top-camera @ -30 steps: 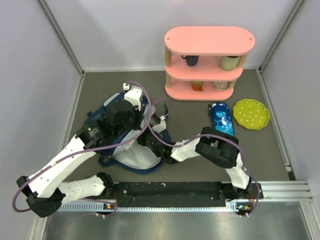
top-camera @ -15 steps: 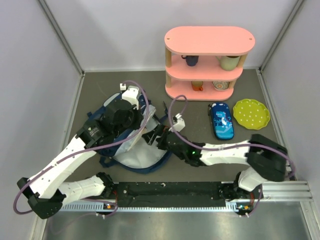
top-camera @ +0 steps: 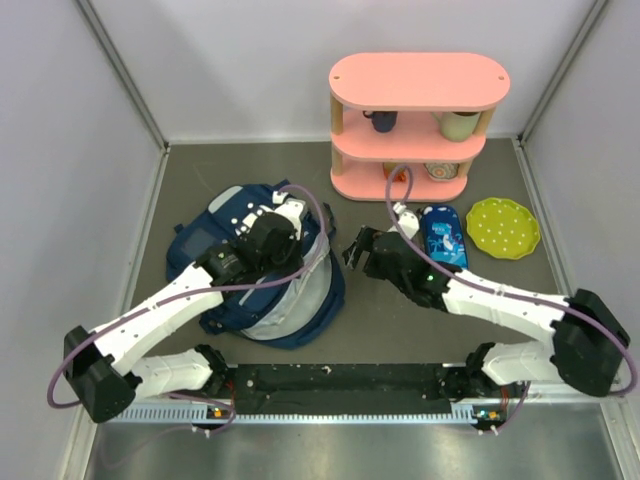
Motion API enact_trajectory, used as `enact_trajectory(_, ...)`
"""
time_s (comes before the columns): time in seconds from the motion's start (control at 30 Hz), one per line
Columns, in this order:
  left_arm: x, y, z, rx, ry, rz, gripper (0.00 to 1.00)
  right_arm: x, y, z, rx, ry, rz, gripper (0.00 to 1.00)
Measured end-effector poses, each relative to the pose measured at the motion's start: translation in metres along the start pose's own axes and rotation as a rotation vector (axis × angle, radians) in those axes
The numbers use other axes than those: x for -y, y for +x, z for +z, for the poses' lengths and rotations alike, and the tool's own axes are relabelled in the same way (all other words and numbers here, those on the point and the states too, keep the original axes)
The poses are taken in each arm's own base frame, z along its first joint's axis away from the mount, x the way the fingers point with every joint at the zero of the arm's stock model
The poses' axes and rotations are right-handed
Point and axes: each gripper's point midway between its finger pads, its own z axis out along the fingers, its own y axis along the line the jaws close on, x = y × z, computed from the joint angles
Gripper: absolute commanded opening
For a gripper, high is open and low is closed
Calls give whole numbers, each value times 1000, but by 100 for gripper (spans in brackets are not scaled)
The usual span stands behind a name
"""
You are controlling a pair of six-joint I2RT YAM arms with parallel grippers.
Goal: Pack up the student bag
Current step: Adjust the student bag at the center of the board.
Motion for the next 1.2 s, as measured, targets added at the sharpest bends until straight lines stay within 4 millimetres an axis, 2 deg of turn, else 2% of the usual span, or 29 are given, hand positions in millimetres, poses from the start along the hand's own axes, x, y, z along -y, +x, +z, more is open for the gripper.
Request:
enact_trajectory(0.07, -2, 7, 7, -28, -12, -5, 0, 11, 14, 9, -66, 24, -57, 84)
enact_trajectory(0.13, -2, 9, 9, -36, -15, -9, 0, 12, 29, 15, -133, 25, -107, 84)
enact_trajectory(0.2, -2, 9, 10, -38, -18, -15, 0, 7, 42, 24, -200, 13, -152, 83)
enact_trajectory(0.33, -1, 8, 10, -36, -19, -31, 0, -14, 48, 40, -253, -28, -199, 81)
enact_trajectory(0.5, -2, 3, 8, -24, -30, -34, 0, -20, 52, 57, -289, -3, -261, 63)
enact_trajectory(0.63, -4, 3, 8, -22, -42, -33, 0, -10, 61, 71, -307, 45, -290, 48)
enact_trajectory(0.73, -6, 5, 7, -27, -47, -32, 0, -1, 67, 76, -317, 71, -306, 31)
enact_trajectory(0.77, -6, 5, 7, -29, -48, -31, 0, -1, 67, 77, -317, 74, -310, 21)
enact_trajectory(0.83, -6, 6, 7, -32, -50, -31, 0, 0, 65, 77, -305, 78, -313, 10)
enact_trajectory(0.87, -6, 6, 7, -34, -51, -31, 0, 0, 64, 78, -299, 79, -313, 1)
enact_trajectory(1.07, -1, 11, 7, -51, -8, -4, 0, 5, 55, 67, -257, 75, -290, 0)
enact_trajectory(1.2, 7, 26, 14, -108, 45, 56, 0, 7, 53, 57, -239, 59, -246, 0)
